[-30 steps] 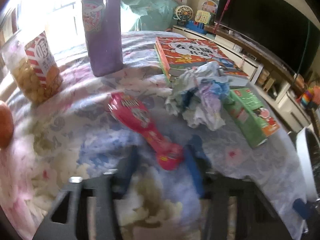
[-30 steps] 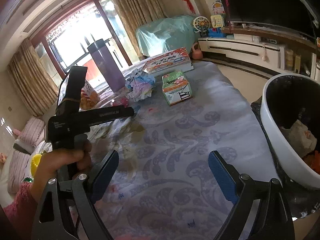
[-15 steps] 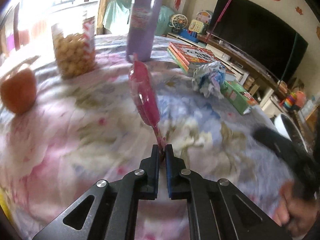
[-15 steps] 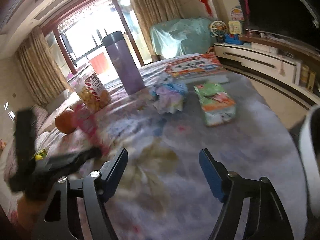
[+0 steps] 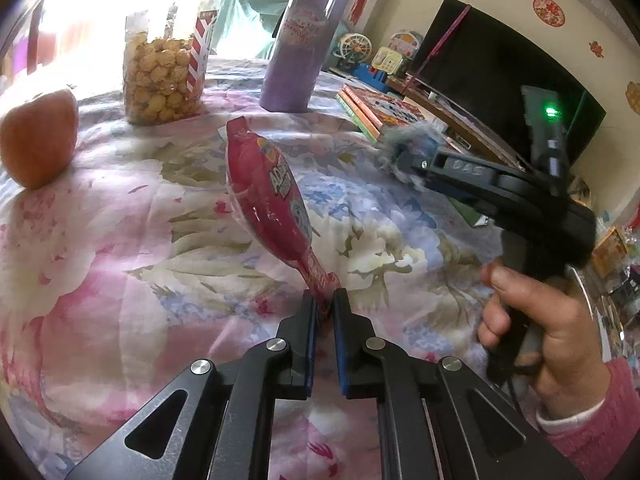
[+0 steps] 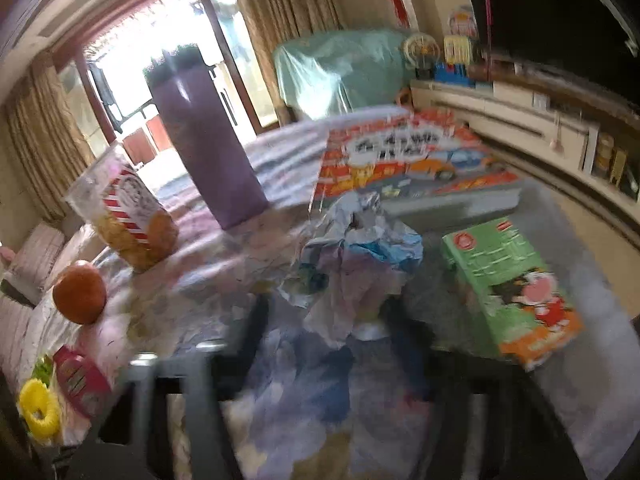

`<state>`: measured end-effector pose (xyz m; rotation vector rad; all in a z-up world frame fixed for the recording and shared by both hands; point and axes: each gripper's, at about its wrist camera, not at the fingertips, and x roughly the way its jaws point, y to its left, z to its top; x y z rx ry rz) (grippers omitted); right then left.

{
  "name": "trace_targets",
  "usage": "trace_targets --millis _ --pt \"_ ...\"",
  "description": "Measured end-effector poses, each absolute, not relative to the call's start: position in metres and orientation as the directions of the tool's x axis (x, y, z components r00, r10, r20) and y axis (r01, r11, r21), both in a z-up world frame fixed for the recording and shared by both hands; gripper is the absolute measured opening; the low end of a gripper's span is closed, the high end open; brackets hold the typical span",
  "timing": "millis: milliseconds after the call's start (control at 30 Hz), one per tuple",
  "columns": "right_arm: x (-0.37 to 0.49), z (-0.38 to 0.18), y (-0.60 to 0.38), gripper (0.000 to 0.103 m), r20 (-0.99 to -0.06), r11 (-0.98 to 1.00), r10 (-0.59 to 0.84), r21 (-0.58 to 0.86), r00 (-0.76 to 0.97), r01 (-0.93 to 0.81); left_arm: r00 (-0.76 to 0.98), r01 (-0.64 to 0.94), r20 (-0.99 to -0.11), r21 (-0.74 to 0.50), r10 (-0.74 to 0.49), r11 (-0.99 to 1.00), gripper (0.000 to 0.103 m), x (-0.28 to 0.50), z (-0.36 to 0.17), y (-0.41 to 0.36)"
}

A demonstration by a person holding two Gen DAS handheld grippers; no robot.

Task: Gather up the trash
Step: 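Grasp the pink bottle-shaped candy pack with the left gripper while the right gripper grasps the crumpled paper wrapper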

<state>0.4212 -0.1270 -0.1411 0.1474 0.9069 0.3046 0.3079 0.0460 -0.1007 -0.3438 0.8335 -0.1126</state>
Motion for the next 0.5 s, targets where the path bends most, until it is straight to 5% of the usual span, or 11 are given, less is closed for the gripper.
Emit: trace_targets --millis 33,133,500 --pt "0.424 -0.143 -0.128 0.023 -0.755 0.949 0.316 0.254 0.575 -0.189 0.672 -0.036 -0.703 -0.345 -0.233 0.938 0.007 0.307 -0.101 0.046" --pt "0.417 -0.139 -0.133 0.013 -0.736 0.943 0.333 0.272 0.590 -0.194 0.681 -0.026 -0.691 -0.351 -0.240 0.936 0.006 0.306 -0.100 0.046" --pt "0.323 -0.111 -0.159 0.011 -0.697 0.900 0.436 0.338 0.570 -0.275 0.690 0.001 -0.685 -0.322 -0.234 0.947 0.002 0.298 -0.094 0.038"
